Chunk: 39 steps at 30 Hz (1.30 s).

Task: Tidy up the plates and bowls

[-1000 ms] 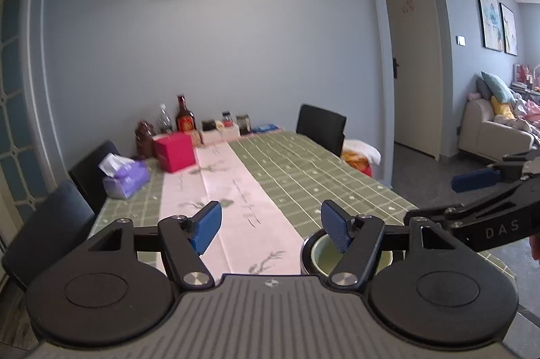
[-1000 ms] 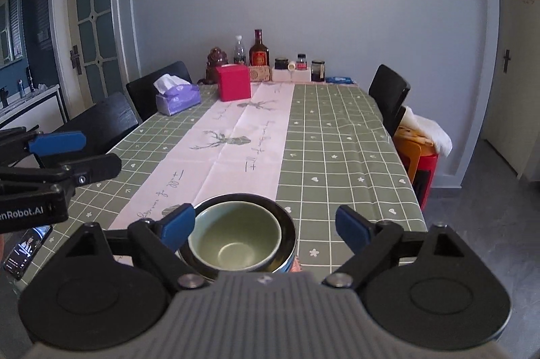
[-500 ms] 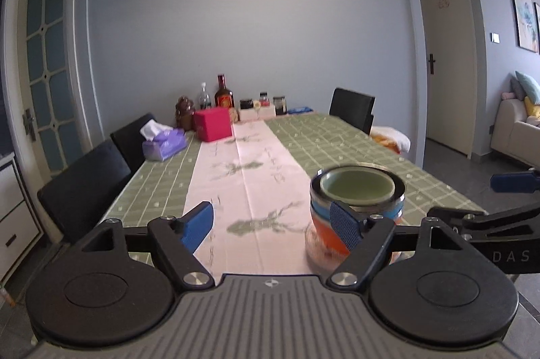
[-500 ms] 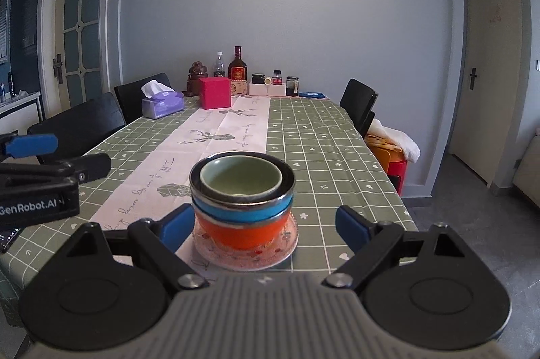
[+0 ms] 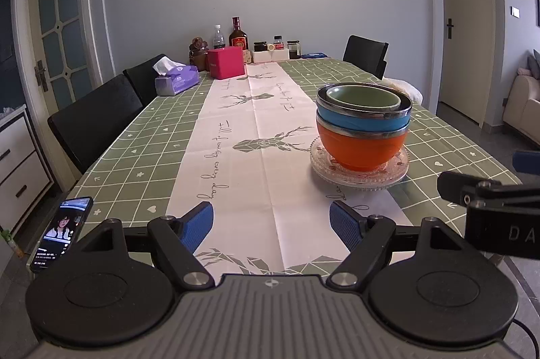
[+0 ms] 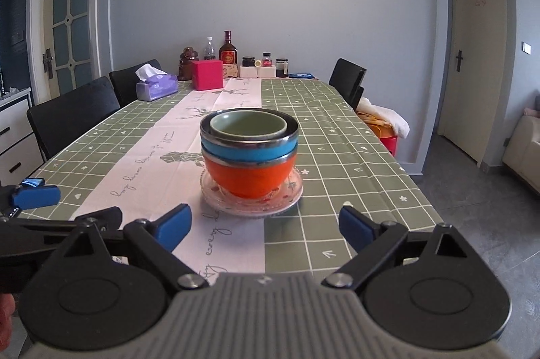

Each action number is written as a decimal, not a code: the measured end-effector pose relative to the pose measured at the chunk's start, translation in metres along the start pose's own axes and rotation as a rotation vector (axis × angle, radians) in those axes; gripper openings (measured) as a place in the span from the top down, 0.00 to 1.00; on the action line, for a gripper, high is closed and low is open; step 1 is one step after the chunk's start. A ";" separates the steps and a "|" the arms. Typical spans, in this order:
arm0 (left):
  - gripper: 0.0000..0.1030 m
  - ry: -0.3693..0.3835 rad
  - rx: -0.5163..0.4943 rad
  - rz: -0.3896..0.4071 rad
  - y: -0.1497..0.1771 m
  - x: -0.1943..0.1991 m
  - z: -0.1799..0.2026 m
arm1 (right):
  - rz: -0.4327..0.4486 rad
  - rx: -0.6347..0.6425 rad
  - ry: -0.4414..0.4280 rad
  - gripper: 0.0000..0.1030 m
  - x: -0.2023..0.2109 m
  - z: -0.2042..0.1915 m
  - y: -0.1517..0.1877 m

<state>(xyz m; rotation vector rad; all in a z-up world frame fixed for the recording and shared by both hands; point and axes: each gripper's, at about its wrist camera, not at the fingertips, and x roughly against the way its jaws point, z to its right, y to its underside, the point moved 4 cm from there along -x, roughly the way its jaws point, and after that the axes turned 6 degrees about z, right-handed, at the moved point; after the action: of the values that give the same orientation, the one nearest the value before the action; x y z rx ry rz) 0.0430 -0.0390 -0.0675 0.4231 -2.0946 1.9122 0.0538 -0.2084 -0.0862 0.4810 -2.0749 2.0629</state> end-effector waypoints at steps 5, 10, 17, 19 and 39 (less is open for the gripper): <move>0.11 0.004 0.000 -0.001 0.001 0.003 -0.001 | 0.013 0.007 0.001 0.09 0.003 -0.002 0.001; 0.11 0.000 0.015 -0.003 0.000 0.000 -0.004 | 0.021 0.012 0.000 0.08 0.005 -0.005 0.001; 0.11 -0.004 0.018 -0.003 0.000 0.002 -0.005 | 0.041 0.012 0.009 0.08 0.010 -0.003 0.001; 0.10 -0.005 0.014 0.000 0.000 0.002 -0.004 | 0.049 0.011 0.012 0.08 0.012 -0.003 0.001; 0.11 -0.015 0.003 0.078 -0.010 0.013 -0.007 | 0.105 -0.013 0.020 0.08 0.022 0.000 -0.004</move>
<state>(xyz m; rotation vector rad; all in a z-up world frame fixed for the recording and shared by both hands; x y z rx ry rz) 0.0346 -0.0329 -0.0525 0.3625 -2.1482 1.9613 0.0345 -0.2106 -0.0750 0.3553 -2.1440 2.1012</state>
